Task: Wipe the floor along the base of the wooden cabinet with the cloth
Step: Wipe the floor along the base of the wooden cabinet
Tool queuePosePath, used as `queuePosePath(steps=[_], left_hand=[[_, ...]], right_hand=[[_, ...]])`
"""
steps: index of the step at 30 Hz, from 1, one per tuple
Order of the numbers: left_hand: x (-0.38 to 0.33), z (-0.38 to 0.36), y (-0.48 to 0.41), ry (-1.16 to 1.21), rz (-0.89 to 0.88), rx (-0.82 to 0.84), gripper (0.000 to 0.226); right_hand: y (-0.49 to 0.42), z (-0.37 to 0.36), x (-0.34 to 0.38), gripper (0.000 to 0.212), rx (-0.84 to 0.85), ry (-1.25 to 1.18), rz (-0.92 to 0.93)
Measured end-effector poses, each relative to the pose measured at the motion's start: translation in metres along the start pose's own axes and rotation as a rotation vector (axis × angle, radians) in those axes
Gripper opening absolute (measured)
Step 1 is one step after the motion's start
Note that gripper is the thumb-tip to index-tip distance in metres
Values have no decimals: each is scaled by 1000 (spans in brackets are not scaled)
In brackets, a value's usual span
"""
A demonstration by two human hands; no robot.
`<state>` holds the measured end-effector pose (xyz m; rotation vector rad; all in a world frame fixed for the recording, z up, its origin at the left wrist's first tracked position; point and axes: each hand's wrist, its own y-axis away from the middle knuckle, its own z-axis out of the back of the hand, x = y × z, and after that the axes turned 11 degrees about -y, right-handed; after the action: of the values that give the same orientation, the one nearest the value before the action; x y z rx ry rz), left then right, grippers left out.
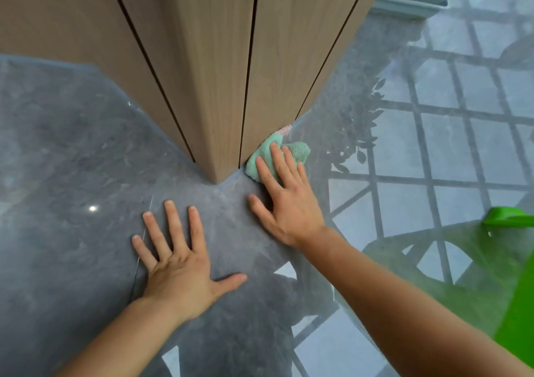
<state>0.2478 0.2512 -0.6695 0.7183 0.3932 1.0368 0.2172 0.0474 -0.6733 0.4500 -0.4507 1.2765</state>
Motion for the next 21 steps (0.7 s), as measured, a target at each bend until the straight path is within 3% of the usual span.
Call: queuePosePath(steps=[5,8,10,12,14,16,18,21], left_hand=[[1,3,1,-1,0,27,140],[2,2,0,-7,-8,25,142],[1,2,2,14,-3,19,144],[2,0,2,2,-6,0,143],[3,0,1,-15,-3,1,142],[3,3,3,-7,-7,14,143],[3,4,3,9,-11,29,141],[3,4,0,4,-14,35,140]], right_hand=[[-3,11,-44,63,28,146,43],[-26,38,-65,62,-132,89,-222],[-35,30,-42,65,-141,11,-337],[-16,2,-3,68,-77,5,-219],[21,-24,23,68,55,36,20],[35,-20,12,66,208,92,217],[16,5,-21,62,267,200,282],[-24,55,-77,63,87,196,-143]])
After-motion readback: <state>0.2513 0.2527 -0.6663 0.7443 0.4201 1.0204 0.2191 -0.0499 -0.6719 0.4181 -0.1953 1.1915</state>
